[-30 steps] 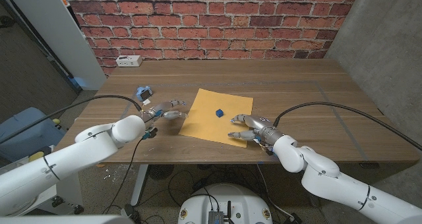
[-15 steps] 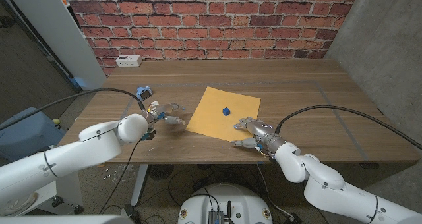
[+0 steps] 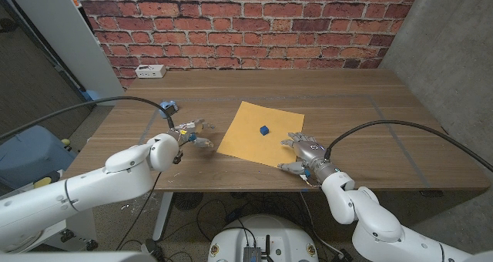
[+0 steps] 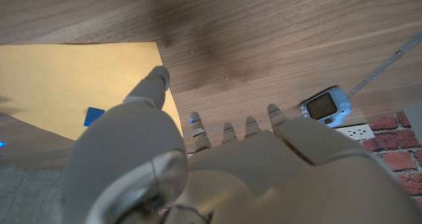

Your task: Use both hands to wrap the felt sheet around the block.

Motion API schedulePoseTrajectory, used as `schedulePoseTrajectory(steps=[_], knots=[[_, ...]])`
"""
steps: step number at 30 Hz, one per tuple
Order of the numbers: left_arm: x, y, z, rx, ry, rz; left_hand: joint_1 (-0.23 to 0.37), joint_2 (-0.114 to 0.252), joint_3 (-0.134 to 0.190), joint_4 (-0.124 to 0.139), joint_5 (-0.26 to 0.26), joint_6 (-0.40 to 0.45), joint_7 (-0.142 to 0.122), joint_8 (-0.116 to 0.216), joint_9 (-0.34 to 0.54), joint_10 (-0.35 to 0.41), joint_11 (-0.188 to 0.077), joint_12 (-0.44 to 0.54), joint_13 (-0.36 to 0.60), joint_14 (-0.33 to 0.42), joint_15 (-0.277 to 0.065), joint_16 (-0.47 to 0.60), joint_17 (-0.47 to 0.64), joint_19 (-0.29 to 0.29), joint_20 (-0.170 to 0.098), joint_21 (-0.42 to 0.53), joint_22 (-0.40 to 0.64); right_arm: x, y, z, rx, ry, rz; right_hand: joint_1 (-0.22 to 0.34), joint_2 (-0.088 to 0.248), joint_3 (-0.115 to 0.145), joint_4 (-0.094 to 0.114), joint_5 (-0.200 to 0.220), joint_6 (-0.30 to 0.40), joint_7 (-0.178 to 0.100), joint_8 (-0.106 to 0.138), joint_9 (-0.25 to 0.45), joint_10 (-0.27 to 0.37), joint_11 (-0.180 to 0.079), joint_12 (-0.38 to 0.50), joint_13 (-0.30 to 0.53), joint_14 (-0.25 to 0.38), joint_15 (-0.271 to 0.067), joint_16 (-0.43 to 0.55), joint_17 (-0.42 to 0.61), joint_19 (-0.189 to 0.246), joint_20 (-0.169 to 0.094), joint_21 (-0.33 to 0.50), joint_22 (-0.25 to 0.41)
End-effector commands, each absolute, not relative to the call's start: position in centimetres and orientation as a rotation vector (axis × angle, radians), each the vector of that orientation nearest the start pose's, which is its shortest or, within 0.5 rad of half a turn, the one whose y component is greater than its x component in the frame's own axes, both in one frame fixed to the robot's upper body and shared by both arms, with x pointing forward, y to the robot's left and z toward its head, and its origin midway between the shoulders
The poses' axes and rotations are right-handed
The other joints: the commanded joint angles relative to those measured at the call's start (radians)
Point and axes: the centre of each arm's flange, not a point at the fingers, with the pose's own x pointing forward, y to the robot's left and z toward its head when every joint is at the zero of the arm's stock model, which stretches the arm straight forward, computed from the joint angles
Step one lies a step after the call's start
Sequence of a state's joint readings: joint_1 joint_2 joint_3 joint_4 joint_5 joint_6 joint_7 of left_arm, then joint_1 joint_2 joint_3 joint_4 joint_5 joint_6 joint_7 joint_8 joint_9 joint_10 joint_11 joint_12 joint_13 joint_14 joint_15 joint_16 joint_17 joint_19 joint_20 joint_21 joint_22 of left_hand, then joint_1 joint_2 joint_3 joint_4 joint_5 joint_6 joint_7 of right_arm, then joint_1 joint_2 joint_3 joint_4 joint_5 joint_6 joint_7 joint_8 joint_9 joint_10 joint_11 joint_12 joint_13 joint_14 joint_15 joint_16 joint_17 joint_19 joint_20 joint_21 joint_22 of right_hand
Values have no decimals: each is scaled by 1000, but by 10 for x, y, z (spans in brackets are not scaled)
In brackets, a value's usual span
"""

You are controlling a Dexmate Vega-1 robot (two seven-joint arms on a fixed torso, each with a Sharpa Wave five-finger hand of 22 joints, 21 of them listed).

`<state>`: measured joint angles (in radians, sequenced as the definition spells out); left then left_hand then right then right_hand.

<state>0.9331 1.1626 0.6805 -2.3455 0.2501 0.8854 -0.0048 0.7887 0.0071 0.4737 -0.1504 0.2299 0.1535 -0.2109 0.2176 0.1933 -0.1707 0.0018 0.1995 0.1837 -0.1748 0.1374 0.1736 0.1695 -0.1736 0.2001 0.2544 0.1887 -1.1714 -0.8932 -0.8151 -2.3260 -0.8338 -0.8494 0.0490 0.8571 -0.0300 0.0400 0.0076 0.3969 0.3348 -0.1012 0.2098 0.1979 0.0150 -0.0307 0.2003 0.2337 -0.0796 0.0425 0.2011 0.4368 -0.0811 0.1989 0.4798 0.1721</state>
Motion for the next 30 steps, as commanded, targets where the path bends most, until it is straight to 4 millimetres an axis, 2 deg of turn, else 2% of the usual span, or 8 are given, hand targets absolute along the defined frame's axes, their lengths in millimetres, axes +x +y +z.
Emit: schedulePoseTrajectory(steps=[1, 7, 9, 12, 15, 17, 21, 30], knots=[[504, 247, -37, 1422, -194, 39, 10, 2, -8, 3, -1, -3, -4, -6, 2, -140, -4, 3, 5, -270, -6, 7, 5, -263, 10, -6, 3, 464, -158, -137, -1558, -203, 20, 17, -6, -1, -11, 13, 75, -2, 24, 0, 33, -10, 19, 0, 17, 0, 15, -9, 27, -1, -6, 2], [505, 248, -36, 1412, -197, 34, 8, 2, -12, 6, -2, -2, -5, -7, 2, -140, -5, 3, 5, -272, -9, 7, 5, -262, 9, -7, 3, 475, -157, -142, -1591, -190, 27, 58, 2, 12, -35, 30, 163, -34, 44, -2, 57, -23, 24, -5, 28, -6, 19, -23, 50, -13, -15, 2], [505, 248, -35, 1409, -196, 31, 8, 2, -13, 6, -3, -2, -5, -7, 2, -141, -4, 3, 5, -272, -9, 7, 5, -262, 10, -7, 3, 478, -157, -145, -1593, -203, 24, 89, 7, 21, -52, 40, 213, -48, 51, -4, 90, -49, 32, -8, 45, -13, 24, -33, 69, -20, -21, 2], [505, 248, -35, 1408, -197, 31, 5, 3, -15, 9, -4, -4, -4, -9, 3, -142, -8, 3, 5, -272, -10, 7, 5, -261, 8, -8, 3, 484, -157, -149, -1585, -256, 10, 125, 24, 35, -72, 52, 358, -61, 81, -8, 157, -75, 47, -13, 86, -34, 37, -48, 107, -38, -31, 2], [506, 248, -33, 1409, -194, 35, 3, 3, -17, 11, -4, -5, -4, -10, 3, -144, -7, 2, 5, -273, -11, 8, 5, -261, 8, -8, 3, 490, -156, -153, -1561, -325, -1, 162, 44, 50, -93, 56, 509, -88, 103, -13, 237, -107, 61, -19, 149, -71, 55, -65, 177, -73, -30, 2], [506, 249, -33, 1408, -189, 34, 1, 3, -19, 12, -5, -5, -4, -10, 3, -145, -8, 2, 5, -272, -11, 8, 5, -260, 8, -9, 3, 494, -155, -154, -1542, -379, -18, 191, 74, 69, -105, 53, 601, -78, 108, -16, 305, -118, 73, -22, 206, -107, 73, -75, 217, -95, -34, 2], [507, 249, -32, 1409, -184, 33, -2, 4, -23, 15, -6, -10, -4, -14, 3, -147, -3, 2, 5, -273, -12, 8, 5, -260, 7, -10, 3, 501, -152, -155, -1506, -468, -45, 213, 97, 80, -120, 27, 767, -41, 131, -14, 403, -143, 84, -27, 281, -146, 93, -92, 280, -118, -39, 2], [510, 245, -32, 1416, -194, 8, -12, -3, -36, 20, -9, -16, -2, -18, 3, -151, -8, 2, 5, -279, -16, 7, 5, -264, 2, -15, 3, 516, -142, -143, -1395, -546, -91, 198, 116, 79, -111, 1, 848, 1, 127, -19, 477, -146, 92, -29, 318, -166, 105, -97, 298, -124, -53, 2]])
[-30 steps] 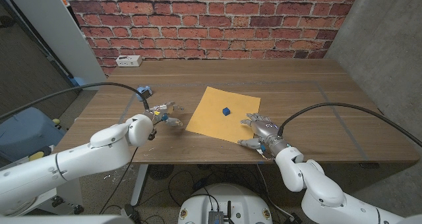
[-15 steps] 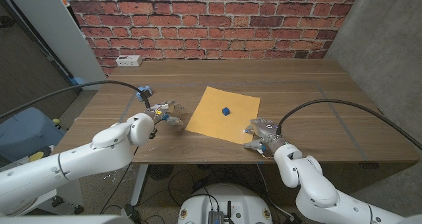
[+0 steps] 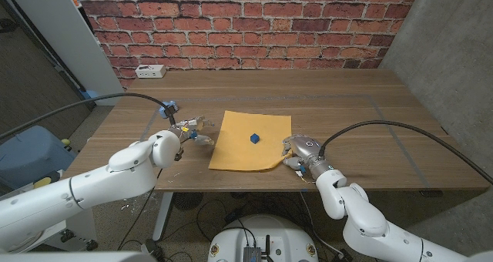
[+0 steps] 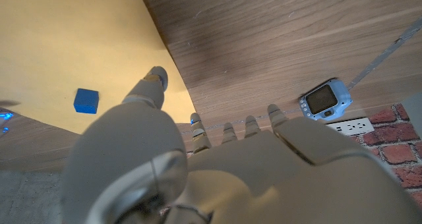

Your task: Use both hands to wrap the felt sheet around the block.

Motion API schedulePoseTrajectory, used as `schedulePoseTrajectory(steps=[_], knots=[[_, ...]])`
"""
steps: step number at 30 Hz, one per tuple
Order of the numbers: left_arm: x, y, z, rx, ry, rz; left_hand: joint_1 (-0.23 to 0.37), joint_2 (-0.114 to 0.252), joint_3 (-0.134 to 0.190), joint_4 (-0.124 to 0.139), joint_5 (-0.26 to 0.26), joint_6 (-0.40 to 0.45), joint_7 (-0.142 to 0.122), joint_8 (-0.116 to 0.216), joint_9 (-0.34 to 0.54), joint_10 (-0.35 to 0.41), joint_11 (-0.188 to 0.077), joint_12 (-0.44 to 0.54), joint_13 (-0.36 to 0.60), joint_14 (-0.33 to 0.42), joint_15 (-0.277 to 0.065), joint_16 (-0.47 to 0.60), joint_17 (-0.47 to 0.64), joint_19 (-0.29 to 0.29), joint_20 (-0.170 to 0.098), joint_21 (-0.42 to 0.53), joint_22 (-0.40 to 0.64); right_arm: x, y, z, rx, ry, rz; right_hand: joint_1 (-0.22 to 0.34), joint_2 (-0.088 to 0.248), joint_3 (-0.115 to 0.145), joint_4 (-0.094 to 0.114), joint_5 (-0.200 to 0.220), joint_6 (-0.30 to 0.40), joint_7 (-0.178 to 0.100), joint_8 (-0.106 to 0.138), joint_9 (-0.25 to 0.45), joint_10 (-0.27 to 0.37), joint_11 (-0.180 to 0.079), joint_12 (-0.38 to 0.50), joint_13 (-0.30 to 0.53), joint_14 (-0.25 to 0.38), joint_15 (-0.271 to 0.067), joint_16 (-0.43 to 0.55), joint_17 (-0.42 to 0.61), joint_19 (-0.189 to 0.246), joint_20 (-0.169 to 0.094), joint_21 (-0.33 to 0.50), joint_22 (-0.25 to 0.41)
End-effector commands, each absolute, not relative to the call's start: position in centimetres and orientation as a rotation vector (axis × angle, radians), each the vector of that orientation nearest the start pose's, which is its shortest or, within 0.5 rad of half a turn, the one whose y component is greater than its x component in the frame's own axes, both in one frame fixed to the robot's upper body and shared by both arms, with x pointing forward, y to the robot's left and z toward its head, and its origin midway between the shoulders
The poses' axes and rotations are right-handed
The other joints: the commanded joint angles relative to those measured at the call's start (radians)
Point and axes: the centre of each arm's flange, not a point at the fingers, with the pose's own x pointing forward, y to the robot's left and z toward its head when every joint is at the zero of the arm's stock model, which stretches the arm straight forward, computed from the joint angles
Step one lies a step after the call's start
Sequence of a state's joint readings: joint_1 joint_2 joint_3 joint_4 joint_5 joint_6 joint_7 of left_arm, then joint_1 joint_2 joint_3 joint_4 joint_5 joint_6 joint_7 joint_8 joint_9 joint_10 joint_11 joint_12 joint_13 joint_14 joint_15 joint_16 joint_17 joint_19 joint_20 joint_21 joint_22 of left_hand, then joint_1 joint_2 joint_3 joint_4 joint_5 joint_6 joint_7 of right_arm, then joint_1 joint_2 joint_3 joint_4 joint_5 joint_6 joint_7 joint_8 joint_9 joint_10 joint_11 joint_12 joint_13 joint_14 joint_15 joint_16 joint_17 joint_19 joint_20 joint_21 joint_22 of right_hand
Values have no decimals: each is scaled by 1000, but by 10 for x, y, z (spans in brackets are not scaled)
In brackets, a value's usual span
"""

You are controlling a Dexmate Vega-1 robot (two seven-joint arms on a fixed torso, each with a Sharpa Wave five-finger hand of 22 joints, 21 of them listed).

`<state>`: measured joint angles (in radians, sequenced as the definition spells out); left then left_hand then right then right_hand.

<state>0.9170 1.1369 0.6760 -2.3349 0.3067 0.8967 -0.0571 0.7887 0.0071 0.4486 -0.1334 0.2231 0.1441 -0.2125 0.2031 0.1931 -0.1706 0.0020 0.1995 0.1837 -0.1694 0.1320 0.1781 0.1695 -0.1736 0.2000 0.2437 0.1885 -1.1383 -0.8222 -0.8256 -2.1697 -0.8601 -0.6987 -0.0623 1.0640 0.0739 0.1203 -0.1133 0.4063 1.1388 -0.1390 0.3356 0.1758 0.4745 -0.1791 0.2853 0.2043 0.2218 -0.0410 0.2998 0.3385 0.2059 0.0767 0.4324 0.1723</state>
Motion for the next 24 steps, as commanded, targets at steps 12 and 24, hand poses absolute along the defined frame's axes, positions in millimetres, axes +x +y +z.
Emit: schedulePoseTrajectory(steps=[12, 24], knots=[[508, 242, -34, 1454, -207, 8, -32, -70, -69, 2, 12, -16, -2, -7, 3, -154, -4, 4, 5, -285, -1, 5, 6, -261, 3, -12, 5, 528, -140, -123, -1303, -553, -119, 13, 29, 14, -5, -21, 92, 88, -8, 2, 40, -2, -1, -1, 21, -92, 0, -9, 12, -4, -20, 2], [510, 234, -35, 1551, -180, 62, 6, -89, -88, -10, 40, -96, 4, -24, 4, -186, 2, -3, 6, -294, 8, 4, 6, -259, 9, -17, 5, 531, -149, -105, -1139, -546, -107, 43, 38, 33, -25, -28, 127, 136, -15, 4, 62, -2, -6, -1, 14, -83, -11, -18, 7, 3, -35, 2]])
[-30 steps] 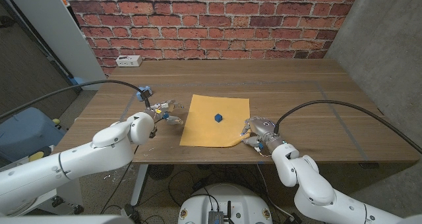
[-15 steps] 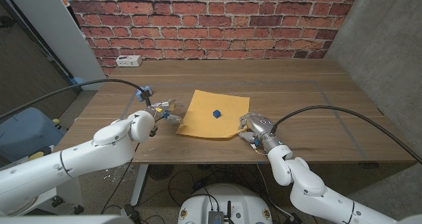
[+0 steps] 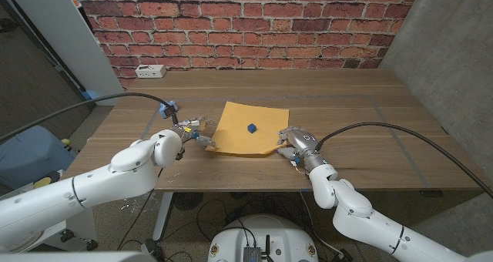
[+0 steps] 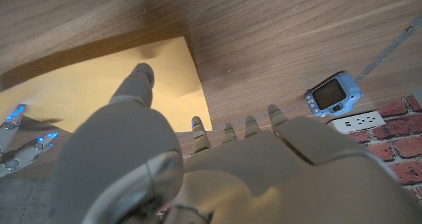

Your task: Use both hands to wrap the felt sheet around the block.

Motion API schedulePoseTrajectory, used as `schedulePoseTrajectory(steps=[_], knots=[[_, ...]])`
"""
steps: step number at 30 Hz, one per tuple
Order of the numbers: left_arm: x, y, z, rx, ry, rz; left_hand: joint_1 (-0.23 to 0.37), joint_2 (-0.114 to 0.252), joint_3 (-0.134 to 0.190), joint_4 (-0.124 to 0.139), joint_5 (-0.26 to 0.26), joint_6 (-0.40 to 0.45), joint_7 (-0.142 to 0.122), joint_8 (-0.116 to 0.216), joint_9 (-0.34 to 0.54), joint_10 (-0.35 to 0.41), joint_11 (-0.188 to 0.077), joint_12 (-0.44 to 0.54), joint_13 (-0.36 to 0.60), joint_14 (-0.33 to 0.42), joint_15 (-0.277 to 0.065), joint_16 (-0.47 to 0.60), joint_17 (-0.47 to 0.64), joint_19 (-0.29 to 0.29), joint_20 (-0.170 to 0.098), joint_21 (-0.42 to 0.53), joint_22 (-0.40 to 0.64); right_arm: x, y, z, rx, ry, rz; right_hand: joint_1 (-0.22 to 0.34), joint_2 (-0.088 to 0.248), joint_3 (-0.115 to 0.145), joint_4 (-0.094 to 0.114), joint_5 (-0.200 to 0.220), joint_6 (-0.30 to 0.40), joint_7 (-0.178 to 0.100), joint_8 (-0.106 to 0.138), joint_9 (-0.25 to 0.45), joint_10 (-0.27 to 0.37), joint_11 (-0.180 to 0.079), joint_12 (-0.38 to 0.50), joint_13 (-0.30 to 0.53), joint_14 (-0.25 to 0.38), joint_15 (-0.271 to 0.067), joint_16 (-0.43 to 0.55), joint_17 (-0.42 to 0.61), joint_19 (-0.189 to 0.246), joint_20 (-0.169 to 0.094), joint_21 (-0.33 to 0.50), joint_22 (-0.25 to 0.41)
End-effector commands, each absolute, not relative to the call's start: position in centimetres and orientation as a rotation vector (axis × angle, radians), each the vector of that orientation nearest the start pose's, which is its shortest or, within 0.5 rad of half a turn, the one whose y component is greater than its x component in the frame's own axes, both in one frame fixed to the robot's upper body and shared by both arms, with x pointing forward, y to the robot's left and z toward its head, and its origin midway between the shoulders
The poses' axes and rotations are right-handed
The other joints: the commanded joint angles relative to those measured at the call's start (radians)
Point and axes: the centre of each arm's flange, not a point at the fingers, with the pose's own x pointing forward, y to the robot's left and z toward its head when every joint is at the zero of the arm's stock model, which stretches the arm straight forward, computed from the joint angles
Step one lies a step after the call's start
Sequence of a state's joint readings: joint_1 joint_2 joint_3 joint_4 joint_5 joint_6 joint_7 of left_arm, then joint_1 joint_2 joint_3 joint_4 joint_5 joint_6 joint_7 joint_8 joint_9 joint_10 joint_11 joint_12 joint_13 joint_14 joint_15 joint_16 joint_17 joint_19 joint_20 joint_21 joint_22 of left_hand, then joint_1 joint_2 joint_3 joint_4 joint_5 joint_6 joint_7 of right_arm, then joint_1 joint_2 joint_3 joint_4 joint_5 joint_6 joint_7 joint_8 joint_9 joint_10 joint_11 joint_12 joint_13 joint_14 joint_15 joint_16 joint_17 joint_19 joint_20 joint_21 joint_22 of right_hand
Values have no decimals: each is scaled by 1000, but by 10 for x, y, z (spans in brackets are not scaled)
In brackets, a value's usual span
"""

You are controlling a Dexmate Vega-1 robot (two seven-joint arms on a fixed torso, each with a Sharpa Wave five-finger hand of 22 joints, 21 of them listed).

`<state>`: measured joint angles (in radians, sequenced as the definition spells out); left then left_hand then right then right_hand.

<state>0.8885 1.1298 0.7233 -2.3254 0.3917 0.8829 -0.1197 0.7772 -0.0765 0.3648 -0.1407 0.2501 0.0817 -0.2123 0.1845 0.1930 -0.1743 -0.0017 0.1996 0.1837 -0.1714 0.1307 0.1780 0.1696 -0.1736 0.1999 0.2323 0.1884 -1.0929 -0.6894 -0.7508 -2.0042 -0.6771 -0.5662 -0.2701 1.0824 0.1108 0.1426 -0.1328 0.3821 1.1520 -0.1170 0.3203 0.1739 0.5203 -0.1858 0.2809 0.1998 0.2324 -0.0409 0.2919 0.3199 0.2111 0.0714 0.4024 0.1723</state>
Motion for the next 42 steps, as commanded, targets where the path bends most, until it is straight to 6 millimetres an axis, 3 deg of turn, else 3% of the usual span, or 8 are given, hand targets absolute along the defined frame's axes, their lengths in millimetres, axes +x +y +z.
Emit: schedulePoseTrajectory(steps=[1, 24, 27, 28, 30, 33, 36, 42], knots=[[510, 233, -35, 1553, -181, 59, 21, -5, -6, -3, 16, -47, 3, -7, 4, -188, 4, -4, 6, -293, 9, 4, 6, -259, 9, -7, 5, 530, -150, -104, -1127, -547, -104, 26, 1, 12, -6, -4, 117, 116, 0, 6, 18, 4, -1, 3, 3, -81, -3, 0, 2, 9, -6, 2], [502, 215, -40, 1553, -249, 28, 38, -17, -56, 14, 53, -141, 33, 7, 7, -201, 13, 8, 6, -287, 31, 10, 7, -259, 10, -13, 7, 532, -158, -89, -1025, -593, -100, 53, -1, 35, -24, -25, 144, 151, -12, 6, 43, 9, -5, 4, 11, -76, -9, -9, -4, 19, -25, 2], [498, 215, -42, 1550, -333, 160, 95, 105, -17, 18, 24, -39, 40, 44, 8, -125, 13, 31, 5, -192, 20, 29, 6, -197, 10, 4, 5, 531, -160, -88, -1020, -598, -92, 54, -1, 37, -24, -27, 145, 150, -14, 6, 45, 9, -6, 5, 14, -78, -8, -9, -3, 20, -26, 2], [496, 215, -42, 1557, -358, 202, 120, 161, 3, 14, -3, 31, 69, 64, 9, -68, 20, 45, 4, -141, 18, 32, 4, -146, 7, 18, 4, 531, -161, -88, -1017, -601, -88, 54, -1, 38, -24, -28, 144, 148, -16, 6, 45, 9, -6, 5, 14, -77, -8, -9, -3, 21, -27, 2], [495, 216, -43, 1548, -381, 241, 140, 189, 13, 1, -35, 105, 81, 82, 9, -14, 13, 54, 3, -86, 1, 33, 3, -76, 5, 36, 3, 531, -162, -88, -1016, -603, -87, 54, -1, 39, -24, -30, 143, 148, -17, 6, 45, 9, -7, 5, 14, -78, -8, -9, -3, 21, -28, 2], [490, 217, -45, 1532, -504, 458, 176, 253, 36, -1, -69, 497, 163, 186, 23, 228, -39, 95, 0, 110, -73, 31, -1, 137, -5, 85, 0, 531, -163, -88, -1015, -610, -74, 54, 0, 40, -23, -32, 142, 149, -19, 6, 45, 9, -8, 5, 14, -78, -9, -9, -3, 24, -29, 2], [488, 217, -45, 1531, -553, 568, 206, 266, 58, 3, -71, 717, 225, 243, 36, 387, -61, 113, 0, 234, -128, 30, -1, 257, -28, 118, 2, 530, -165, -87, -1022, -608, -68, 54, 0, 42, -23, -34, 142, 148, -21, 6, 45, 9, -9, 5, 14, -80, -9, -10, -1, 25, -30, 2], [488, 219, -41, 1474, -583, 565, 214, 266, 70, 17, -70, 770, 251, 261, 69, 521, -74, 134, 3, 346, -159, 37, 0, 324, -50, 143, 8, 527, -170, -90, -1020, -591, -62, 53, 0, 46, -22, -41, 140, 145, -28, 7, 40, 8, -15, 6, 11, -81, -12, -10, 17, 16, -28, 2]])
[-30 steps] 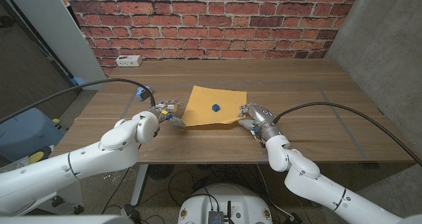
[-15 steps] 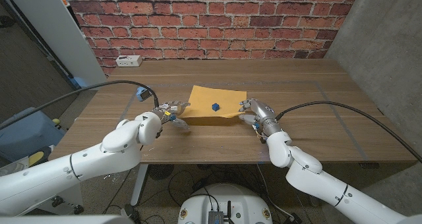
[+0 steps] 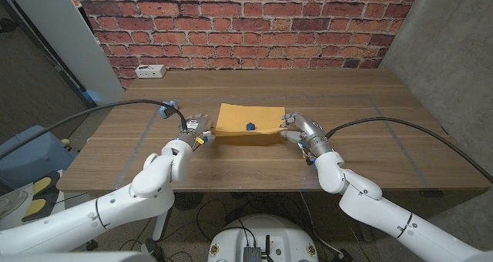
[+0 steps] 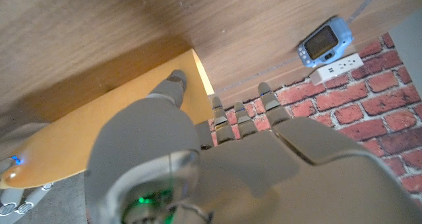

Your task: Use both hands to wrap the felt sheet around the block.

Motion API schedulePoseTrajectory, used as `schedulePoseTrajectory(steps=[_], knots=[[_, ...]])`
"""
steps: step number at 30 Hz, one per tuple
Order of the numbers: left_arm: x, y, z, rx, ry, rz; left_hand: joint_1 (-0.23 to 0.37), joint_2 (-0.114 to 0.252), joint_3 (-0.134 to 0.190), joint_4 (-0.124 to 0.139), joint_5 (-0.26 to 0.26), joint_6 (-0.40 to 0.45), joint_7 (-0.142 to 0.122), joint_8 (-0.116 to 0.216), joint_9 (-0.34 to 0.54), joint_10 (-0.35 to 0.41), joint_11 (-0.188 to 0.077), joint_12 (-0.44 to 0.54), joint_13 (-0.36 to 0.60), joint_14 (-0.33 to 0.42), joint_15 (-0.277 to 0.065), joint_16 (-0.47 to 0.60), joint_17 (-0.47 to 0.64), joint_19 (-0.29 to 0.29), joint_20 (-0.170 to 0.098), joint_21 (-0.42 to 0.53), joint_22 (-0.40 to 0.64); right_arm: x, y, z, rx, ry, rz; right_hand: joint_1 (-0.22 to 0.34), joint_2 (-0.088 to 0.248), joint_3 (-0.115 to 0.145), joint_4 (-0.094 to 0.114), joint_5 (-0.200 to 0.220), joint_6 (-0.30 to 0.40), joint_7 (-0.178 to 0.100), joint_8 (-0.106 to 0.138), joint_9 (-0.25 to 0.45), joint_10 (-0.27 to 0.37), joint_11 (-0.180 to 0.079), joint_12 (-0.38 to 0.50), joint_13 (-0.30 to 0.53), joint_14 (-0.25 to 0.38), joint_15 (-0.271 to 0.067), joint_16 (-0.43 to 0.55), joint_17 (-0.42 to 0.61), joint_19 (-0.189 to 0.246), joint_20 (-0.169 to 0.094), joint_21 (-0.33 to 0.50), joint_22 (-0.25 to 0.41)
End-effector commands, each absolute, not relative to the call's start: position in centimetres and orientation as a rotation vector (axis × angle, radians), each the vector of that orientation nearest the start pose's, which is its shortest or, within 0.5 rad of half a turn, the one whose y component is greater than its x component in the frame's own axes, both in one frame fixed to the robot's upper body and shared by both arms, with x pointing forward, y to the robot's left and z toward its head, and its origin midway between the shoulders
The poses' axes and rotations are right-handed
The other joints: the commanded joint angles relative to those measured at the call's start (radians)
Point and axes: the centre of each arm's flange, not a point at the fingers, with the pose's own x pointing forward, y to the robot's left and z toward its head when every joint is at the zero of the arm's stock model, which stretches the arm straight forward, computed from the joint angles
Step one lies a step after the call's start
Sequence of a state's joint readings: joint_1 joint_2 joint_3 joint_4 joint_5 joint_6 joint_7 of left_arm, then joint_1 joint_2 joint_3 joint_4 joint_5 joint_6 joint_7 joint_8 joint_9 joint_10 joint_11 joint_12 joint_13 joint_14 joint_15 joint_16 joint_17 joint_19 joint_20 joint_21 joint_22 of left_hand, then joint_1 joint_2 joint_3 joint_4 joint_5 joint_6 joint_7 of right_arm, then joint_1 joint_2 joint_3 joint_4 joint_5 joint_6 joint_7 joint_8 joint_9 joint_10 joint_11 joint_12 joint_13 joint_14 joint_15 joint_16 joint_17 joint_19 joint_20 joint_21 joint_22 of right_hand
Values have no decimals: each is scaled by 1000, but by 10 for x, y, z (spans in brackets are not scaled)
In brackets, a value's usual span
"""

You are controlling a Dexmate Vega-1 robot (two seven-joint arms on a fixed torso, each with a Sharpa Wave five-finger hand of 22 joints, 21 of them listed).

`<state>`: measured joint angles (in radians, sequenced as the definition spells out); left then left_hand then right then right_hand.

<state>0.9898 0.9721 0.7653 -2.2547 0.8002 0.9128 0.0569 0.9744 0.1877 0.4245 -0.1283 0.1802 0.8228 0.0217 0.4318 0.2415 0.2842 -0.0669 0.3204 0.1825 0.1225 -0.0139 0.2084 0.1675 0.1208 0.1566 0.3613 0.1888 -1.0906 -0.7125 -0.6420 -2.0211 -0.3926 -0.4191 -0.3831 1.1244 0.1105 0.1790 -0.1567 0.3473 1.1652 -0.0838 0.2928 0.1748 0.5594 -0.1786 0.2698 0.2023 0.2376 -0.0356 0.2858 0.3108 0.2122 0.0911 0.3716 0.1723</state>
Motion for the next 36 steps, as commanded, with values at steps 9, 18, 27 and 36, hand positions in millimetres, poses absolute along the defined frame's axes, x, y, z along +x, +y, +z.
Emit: schedulePoseTrajectory(steps=[9, 18, 27, 36], knots=[[490, 219, -27, 1428, -547, 331, 46, -9, 27, -15, -1, 87, 43, 46, 56, 112, -20, 9, 9, 90, -32, -5, -1, 38, -31, 23, 13, 514, -176, -91, -1023, -570, -56, 9, 1, 14, 4, -14, 126, 111, -8, 6, -6, 2, -11, 4, 5, -86, -7, -1, 34, -13, 5, 3], [489, 214, -19, 1399, -497, 163, 65, -13, 32, -29, 6, 112, 74, 51, 61, 148, -21, 10, 10, 110, -41, -7, 1, 50, -29, 30, 14, 502, -182, -89, -1024, -559, -64, 5, 0, 18, 6, -22, 123, 106, -15, 7, -7, 5, -16, 4, 9, -86, -6, -1, 50, -21, 6, 3], [498, 220, -9, 1364, -452, 92, 72, -8, 31, -27, 8, 96, 82, 44, 77, 176, -10, 8, 11, 139, -21, -5, 3, 52, -22, 35, 16, 506, -182, -80, -1045, -576, -67, 2, -1, 20, 7, -27, 123, 103, -19, 7, -5, 10, -17, 5, 10, -84, -6, -1, 51, -19, 2, 3], [508, 222, 2, 1361, -404, 34, 68, 9, 39, -12, 7, 66, 86, 37, 95, 171, 7, -3, 14, 154, 4, -4, 5, 50, -16, 38, 19, 518, -179, -70, -1071, -585, -44, -1, -2, 22, 9, -32, 121, 97, -25, 7, -9, 7, -22, 5, 10, -83, -7, 0, 48, -16, -3, 3]])
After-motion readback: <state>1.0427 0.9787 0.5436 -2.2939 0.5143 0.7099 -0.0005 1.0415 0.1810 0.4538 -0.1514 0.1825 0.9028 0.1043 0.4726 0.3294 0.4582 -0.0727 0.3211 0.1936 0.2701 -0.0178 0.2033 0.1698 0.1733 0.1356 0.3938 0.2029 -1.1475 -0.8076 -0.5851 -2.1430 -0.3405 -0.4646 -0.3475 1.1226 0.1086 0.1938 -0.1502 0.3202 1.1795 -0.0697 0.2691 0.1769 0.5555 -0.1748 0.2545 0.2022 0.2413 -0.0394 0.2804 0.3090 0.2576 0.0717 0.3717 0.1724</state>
